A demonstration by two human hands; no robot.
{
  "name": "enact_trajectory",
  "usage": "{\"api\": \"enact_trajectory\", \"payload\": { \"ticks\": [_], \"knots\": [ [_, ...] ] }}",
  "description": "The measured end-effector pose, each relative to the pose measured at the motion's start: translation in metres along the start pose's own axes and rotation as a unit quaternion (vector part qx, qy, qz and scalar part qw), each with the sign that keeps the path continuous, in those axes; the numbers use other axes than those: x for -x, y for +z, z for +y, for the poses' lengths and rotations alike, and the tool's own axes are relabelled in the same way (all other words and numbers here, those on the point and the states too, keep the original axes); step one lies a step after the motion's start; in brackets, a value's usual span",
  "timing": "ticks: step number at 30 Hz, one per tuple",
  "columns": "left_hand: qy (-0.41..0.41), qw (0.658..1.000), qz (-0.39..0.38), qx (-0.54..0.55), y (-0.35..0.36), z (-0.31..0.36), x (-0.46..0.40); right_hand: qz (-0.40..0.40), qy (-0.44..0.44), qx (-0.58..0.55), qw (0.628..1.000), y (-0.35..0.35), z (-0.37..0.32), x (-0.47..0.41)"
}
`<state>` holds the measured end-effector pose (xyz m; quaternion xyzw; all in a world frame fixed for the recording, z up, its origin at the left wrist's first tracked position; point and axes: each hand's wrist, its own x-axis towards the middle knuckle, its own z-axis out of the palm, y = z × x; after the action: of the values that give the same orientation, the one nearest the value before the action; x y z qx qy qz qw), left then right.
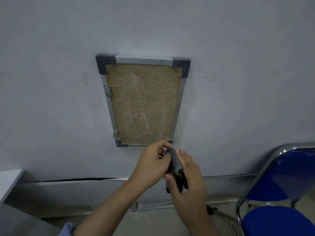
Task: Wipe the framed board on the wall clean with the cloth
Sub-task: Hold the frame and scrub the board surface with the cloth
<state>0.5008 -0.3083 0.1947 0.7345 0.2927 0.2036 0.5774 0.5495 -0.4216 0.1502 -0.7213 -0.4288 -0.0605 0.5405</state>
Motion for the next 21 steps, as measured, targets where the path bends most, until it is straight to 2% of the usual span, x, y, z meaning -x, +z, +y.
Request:
{"api": "enact_trajectory", "payload": {
  "ticks": [3,6,8,9,11,13,14,16,19,21],
  "knots": [
    [-0.015,0.999,-0.022,0.038,-0.02,0.013,-0.001,-0.064,0.006,0.007,0.998,0.02,-0.012,-0.003],
    [0.007,0.997,-0.07,0.007,-0.049,0.025,-0.007,0.015,0.003,0.001,1.0,0.037,-0.016,-0.014],
    [0.049,0.991,-0.106,-0.068,-0.07,0.029,-0.01,0.063,0.04,-0.038,0.996,0.044,-0.025,-0.025],
    [0.097,0.982,-0.104,-0.126,-0.081,0.029,-0.011,0.074,0.071,-0.057,0.993,0.047,-0.029,-0.03],
    [0.257,0.932,-0.044,-0.252,-0.108,0.031,-0.016,0.091,0.105,-0.067,0.988,0.051,-0.035,-0.04],
    [0.415,0.831,0.03,-0.369,-0.134,0.033,-0.025,0.131,0.089,-0.06,0.986,0.049,-0.041,-0.052],
    [0.456,0.785,0.07,-0.414,-0.145,0.032,-0.031,0.162,0.069,-0.045,0.983,0.047,-0.044,-0.06],
    [0.458,0.728,0.129,-0.494,-0.163,0.03,-0.044,0.226,0.004,-0.002,0.974,0.039,-0.05,-0.079],
    [0.399,0.7,0.152,-0.573,-0.183,0.026,-0.061,0.3,-0.11,0.075,0.945,0.024,-0.057,-0.116],
    [0.387,0.68,0.165,-0.6,-0.189,0.023,-0.069,0.302,-0.175,0.132,0.928,0.016,-0.057,-0.142]
  ]
}}
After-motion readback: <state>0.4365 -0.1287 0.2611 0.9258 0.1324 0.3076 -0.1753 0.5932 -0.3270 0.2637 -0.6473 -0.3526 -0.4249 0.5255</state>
